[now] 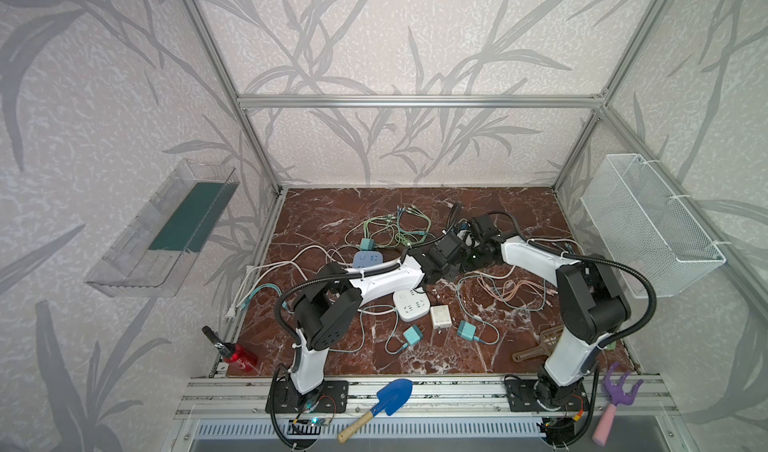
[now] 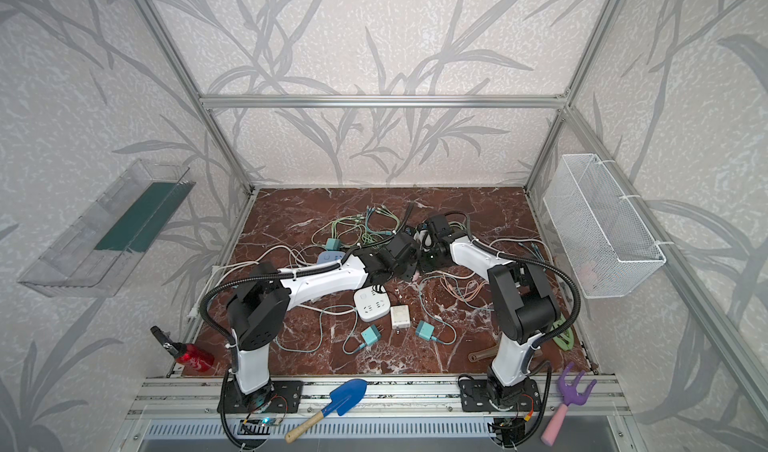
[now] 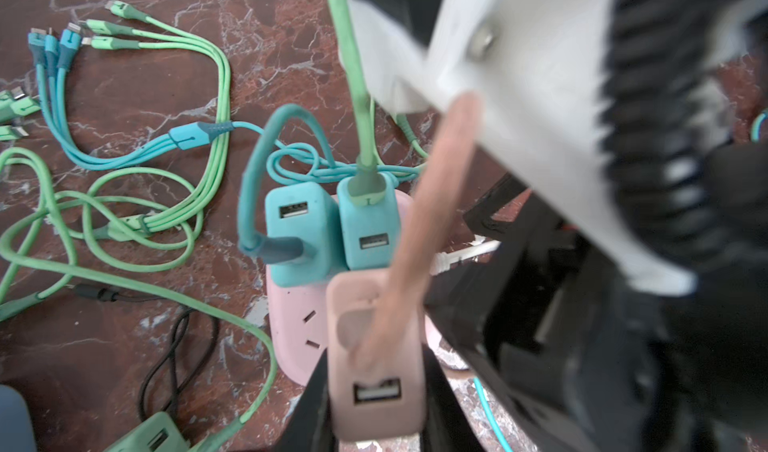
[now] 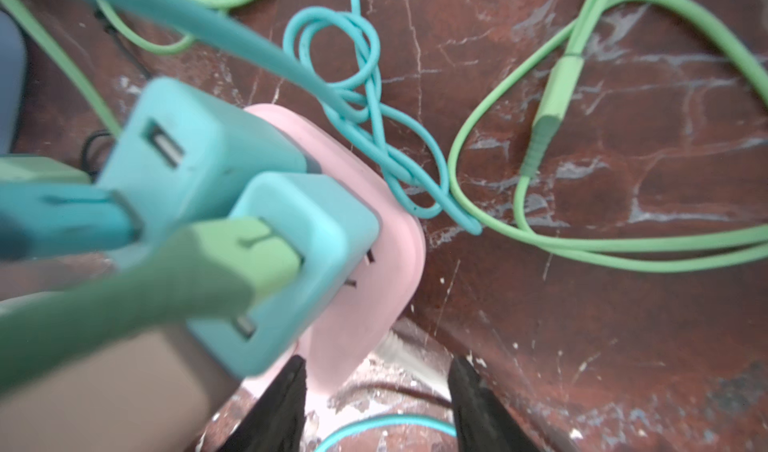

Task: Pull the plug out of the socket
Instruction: 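Pull the beige adapter upward with the left gripper while the right gripper holds the strip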

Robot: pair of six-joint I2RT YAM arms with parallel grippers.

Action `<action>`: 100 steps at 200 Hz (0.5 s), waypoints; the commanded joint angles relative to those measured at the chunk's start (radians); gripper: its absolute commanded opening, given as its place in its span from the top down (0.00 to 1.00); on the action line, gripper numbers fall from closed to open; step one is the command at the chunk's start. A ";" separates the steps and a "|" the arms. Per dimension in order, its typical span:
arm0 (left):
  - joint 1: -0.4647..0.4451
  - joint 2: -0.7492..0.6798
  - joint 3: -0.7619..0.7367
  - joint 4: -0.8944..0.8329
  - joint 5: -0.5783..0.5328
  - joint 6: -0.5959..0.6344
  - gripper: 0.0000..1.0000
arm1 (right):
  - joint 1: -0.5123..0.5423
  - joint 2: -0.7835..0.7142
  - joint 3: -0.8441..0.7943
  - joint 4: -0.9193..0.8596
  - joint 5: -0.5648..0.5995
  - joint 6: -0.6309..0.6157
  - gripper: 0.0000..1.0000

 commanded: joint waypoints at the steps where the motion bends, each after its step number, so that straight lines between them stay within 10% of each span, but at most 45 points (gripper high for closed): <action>1: -0.010 -0.065 -0.027 0.056 0.010 -0.013 0.81 | -0.018 -0.110 -0.021 0.052 -0.059 0.018 0.42; 100: -0.076 -0.062 -0.012 0.021 -0.034 0.035 0.81 | -0.130 -0.337 -0.180 0.173 0.045 0.082 0.30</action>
